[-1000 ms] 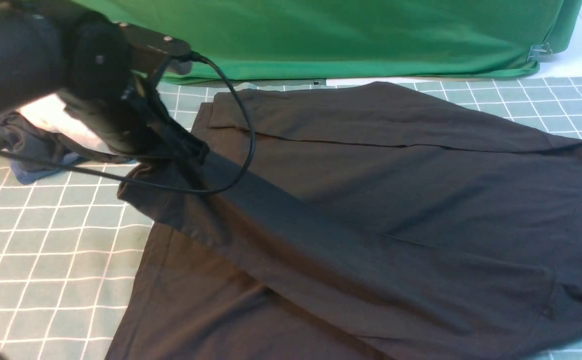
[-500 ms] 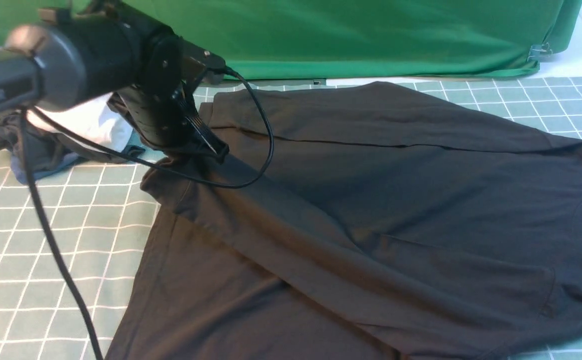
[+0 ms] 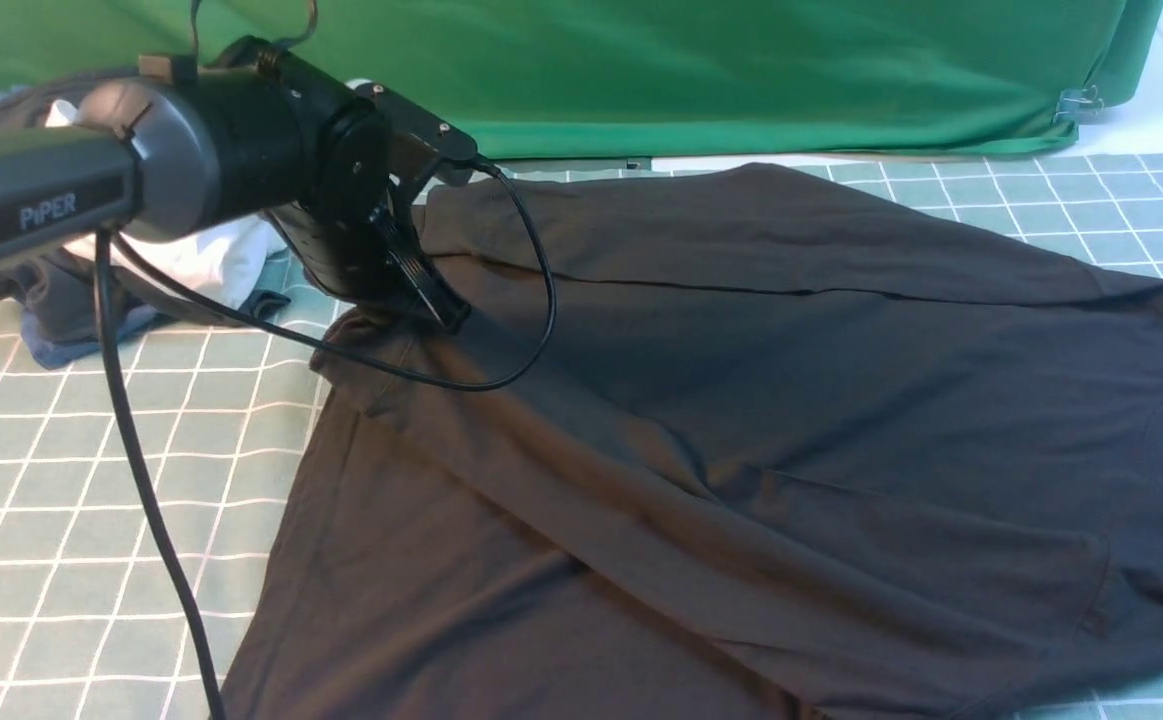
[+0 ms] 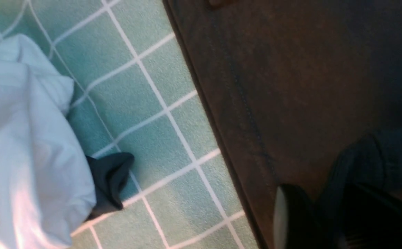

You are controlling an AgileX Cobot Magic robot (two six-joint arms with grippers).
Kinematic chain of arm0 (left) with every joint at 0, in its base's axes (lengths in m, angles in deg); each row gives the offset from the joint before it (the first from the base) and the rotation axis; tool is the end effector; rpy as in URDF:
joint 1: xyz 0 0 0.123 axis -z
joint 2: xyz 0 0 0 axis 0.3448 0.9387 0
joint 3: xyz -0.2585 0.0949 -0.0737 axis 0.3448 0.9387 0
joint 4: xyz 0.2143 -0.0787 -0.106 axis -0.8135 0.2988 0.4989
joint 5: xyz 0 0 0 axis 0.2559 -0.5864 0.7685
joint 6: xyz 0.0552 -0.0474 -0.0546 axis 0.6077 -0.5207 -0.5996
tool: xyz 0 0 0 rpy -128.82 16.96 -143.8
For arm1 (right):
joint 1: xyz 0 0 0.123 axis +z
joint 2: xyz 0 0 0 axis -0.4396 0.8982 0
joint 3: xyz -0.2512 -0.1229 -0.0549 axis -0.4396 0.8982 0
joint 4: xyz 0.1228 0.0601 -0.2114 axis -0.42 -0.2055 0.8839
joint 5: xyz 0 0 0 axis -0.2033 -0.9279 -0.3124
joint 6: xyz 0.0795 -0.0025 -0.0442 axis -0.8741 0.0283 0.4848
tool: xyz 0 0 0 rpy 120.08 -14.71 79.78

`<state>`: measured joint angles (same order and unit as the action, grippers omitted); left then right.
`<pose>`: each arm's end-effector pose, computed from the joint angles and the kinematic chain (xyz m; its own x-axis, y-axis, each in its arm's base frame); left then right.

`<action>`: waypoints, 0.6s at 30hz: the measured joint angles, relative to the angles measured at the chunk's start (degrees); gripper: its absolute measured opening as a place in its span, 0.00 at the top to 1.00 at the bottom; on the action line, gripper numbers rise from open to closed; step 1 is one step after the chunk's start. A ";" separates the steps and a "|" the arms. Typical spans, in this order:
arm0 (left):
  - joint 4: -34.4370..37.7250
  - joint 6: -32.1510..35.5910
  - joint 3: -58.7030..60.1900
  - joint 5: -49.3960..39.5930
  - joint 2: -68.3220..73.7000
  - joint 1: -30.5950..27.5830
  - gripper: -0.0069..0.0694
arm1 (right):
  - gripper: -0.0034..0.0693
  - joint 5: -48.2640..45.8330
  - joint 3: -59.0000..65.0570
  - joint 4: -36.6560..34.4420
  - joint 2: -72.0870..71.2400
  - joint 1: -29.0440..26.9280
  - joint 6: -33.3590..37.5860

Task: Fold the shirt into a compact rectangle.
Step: 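Fold the left side of the black T-shirt inward over its body, then grab the top left corner of the dark shirt with the left gripper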

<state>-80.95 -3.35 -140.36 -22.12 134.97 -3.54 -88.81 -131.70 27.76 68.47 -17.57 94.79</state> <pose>0.4072 -0.1020 0.2061 -0.7707 0.5135 -0.3773 0.4225 0.8551 0.3006 0.1509 0.0401 0.3223 -0.7474 -0.1087 -0.6554 -0.2662 0.9529 0.1456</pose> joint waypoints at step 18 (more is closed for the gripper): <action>14.97 -13.92 -22.28 -1.21 10.18 -7.56 0.42 | 0.77 0.05 0.00 0.00 0.00 0.00 -1.30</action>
<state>-65.98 -17.26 -162.63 -23.33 145.15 -11.09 -88.76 -131.70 27.76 68.47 -17.57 93.49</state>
